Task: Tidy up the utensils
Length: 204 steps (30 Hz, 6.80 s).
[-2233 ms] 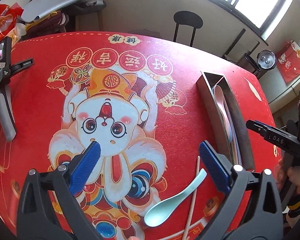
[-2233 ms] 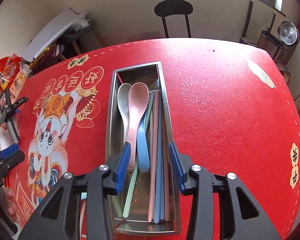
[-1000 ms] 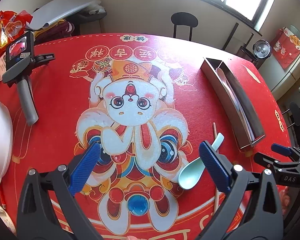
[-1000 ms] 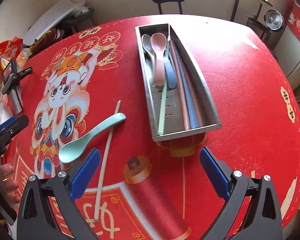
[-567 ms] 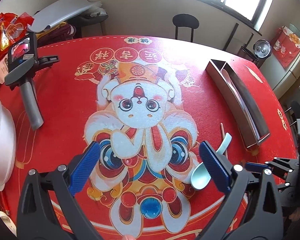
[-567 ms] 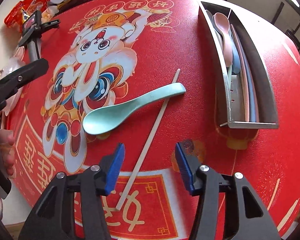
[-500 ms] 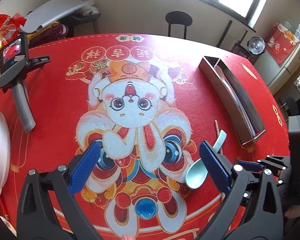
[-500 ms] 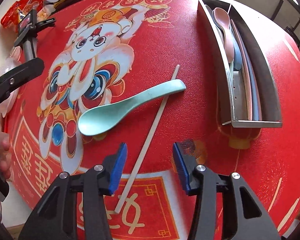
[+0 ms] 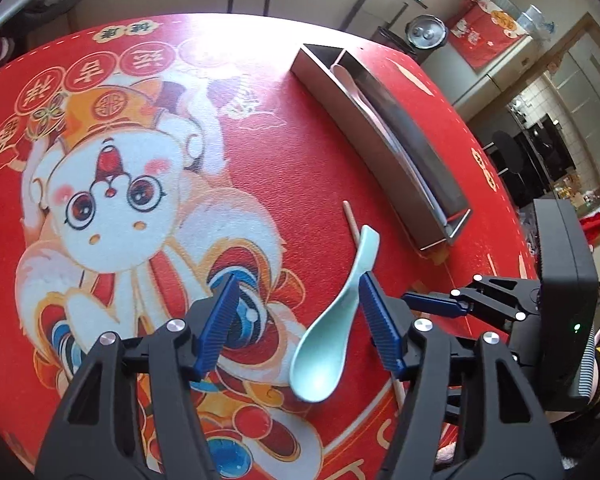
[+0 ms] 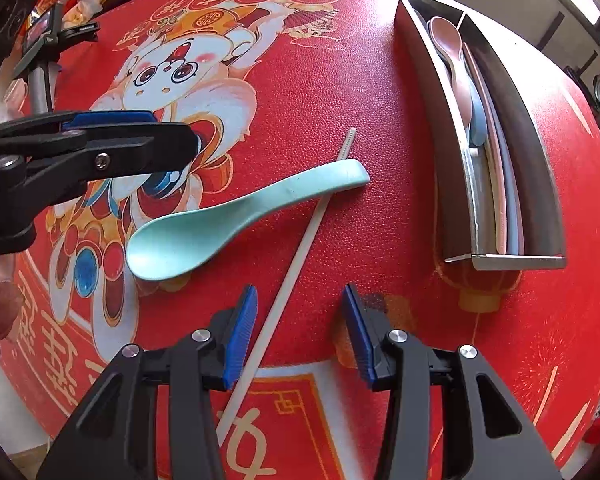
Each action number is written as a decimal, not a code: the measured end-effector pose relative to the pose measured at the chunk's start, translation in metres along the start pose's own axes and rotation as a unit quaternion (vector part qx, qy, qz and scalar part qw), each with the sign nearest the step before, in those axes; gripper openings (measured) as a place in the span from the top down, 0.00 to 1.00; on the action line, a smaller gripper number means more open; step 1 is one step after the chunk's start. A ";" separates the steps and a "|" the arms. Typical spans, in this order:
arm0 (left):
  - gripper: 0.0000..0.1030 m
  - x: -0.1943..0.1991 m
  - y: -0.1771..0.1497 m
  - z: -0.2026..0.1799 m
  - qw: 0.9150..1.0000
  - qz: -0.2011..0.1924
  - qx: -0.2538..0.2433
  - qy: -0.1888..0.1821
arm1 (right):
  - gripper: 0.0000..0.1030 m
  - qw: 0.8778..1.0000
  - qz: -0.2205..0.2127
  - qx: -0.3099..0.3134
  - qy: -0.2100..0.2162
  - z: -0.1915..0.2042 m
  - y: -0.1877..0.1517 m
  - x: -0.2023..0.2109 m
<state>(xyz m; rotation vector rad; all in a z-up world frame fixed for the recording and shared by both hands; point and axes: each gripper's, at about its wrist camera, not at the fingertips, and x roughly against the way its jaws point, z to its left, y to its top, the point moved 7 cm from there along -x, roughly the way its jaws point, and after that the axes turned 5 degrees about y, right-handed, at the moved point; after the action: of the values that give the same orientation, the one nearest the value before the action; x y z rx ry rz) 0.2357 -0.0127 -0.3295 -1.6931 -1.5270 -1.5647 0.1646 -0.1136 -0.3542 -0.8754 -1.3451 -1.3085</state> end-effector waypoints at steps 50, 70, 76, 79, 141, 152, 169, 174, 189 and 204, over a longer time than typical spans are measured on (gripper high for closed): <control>0.80 -0.059 -0.021 -0.058 0.989 0.087 -0.084 -0.086 | 0.94 0.999 -0.026 -0.031 0.019 -0.034 -0.026 0.015; 0.88 -0.043 -0.054 -0.054 0.997 0.045 -0.055 0.036 | 0.94 0.999 -0.030 0.020 -0.005 -0.027 -0.027 0.014; 0.87 -0.035 -0.072 -0.036 0.996 0.001 0.084 -0.007 | 0.93 0.996 -0.032 0.067 -0.039 -0.021 -0.027 0.013; 0.87 -0.032 -0.079 -0.029 0.992 -0.017 0.122 -0.018 | 0.94 0.996 -0.032 0.071 -0.039 -0.020 -0.026 0.012; 0.89 -0.082 0.145 -0.096 0.996 -0.018 0.074 0.035 | 0.94 0.986 -0.124 -0.094 0.062 -0.178 0.102 0.042; 0.79 -0.099 0.154 -0.091 0.996 -0.013 0.082 0.038 | 0.94 0.986 -0.107 -0.111 0.065 -0.181 0.100 0.033; 0.62 -0.017 0.149 -0.088 0.994 -0.066 0.044 0.075 | 0.92 0.985 -0.140 -0.094 0.019 -0.168 0.093 0.099; 0.55 0.021 0.144 -0.093 0.992 -0.092 0.029 0.084 | 0.78 0.982 -0.166 -0.089 0.010 -0.158 0.086 0.130; 0.12 0.173 0.106 -0.120 0.967 -0.227 -0.029 0.117 | 0.07 0.954 -0.282 -0.090 -0.040 -0.129 0.050 0.261; 0.06 0.278 0.076 -0.145 0.935 -0.325 -0.016 0.141 | 0.06 0.899 -0.403 -0.123 -0.117 -0.116 -0.016 0.362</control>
<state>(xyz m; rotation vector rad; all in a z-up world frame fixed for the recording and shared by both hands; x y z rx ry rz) 0.1763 -0.0356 -0.0127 -0.9389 -2.0182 -2.0399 0.0919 -0.2834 -0.0216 -0.6611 -1.8651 -2.0944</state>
